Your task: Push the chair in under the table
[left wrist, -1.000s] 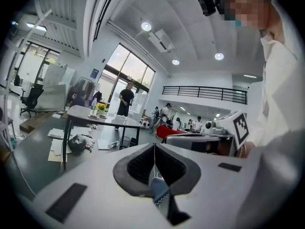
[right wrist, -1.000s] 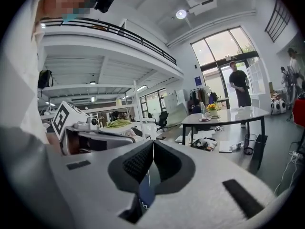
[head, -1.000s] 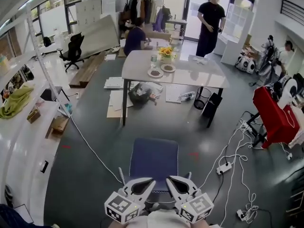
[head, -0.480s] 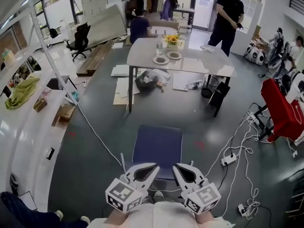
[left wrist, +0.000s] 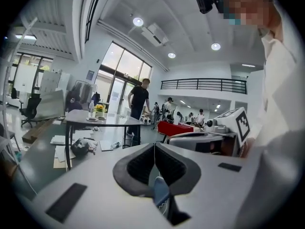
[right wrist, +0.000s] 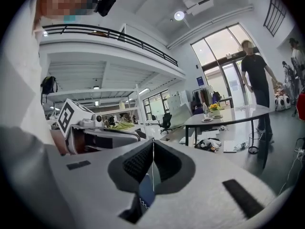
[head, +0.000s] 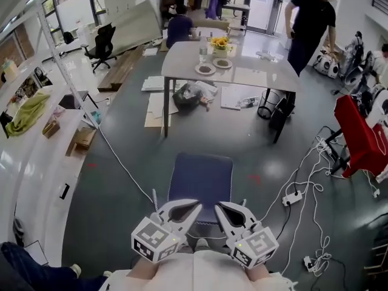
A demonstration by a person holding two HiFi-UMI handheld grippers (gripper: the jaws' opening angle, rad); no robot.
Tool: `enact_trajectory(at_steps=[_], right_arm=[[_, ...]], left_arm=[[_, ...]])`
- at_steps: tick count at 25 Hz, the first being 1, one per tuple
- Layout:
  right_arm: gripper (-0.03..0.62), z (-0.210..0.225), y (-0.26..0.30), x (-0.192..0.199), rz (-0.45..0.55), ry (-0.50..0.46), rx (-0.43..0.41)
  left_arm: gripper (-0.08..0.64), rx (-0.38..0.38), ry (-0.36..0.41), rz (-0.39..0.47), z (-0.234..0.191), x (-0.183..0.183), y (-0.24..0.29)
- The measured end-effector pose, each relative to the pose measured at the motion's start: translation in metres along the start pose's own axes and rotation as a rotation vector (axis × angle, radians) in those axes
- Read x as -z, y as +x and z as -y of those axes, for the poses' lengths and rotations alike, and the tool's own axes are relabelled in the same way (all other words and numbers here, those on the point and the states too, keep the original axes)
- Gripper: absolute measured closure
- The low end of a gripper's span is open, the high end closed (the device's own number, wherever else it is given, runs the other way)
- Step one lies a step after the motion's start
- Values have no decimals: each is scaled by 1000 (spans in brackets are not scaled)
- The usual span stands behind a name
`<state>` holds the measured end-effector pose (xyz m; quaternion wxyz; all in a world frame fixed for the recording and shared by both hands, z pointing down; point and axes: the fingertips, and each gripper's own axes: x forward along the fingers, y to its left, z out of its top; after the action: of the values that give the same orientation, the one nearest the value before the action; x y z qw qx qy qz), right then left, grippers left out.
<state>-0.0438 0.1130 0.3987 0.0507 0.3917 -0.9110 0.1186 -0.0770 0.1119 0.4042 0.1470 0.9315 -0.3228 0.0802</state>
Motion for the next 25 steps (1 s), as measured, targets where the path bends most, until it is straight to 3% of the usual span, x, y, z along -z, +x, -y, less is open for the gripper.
enact_trajectory(at_steps=[12,19,25], right_arm=[[589,-4,7,41,-112,-24,-22],[588,6,6,71,-221,-82,17],[588,6,3,94,-284,-95,15]], left_arm=[[543,59,37,-79,-11,39,0],[541,53,129,-191,-18,77,4],[541,40,107,-238,-24,103,4]])
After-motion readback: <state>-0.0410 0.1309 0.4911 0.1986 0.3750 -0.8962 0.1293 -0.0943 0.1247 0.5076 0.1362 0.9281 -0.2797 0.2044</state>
